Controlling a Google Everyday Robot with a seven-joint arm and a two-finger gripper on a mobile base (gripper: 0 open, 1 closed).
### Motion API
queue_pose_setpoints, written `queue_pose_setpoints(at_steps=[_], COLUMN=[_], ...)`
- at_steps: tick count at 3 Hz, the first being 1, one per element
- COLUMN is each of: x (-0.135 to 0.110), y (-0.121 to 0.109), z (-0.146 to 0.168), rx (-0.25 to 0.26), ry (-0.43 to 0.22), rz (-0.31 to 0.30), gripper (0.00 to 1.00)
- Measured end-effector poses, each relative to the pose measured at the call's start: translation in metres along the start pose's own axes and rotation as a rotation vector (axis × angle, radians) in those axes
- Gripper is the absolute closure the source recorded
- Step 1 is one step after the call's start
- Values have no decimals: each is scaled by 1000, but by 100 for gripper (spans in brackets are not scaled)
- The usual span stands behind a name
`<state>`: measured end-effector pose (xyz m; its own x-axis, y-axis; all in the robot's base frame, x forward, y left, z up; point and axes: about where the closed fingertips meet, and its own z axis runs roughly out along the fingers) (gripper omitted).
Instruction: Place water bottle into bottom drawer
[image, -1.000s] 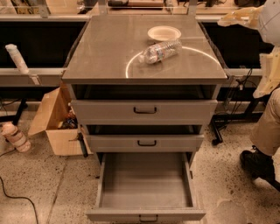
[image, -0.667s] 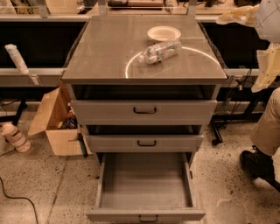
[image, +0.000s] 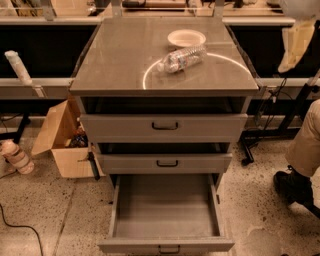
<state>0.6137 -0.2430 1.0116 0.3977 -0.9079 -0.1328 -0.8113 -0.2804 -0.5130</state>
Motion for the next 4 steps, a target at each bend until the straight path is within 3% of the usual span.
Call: queue_pose_setpoints(at_steps=[3, 4], x=[32, 28], y=[-60, -62], z=[23, 24], rx=[28, 34], ry=[163, 152], rz=[13, 11], gripper=[0, 0])
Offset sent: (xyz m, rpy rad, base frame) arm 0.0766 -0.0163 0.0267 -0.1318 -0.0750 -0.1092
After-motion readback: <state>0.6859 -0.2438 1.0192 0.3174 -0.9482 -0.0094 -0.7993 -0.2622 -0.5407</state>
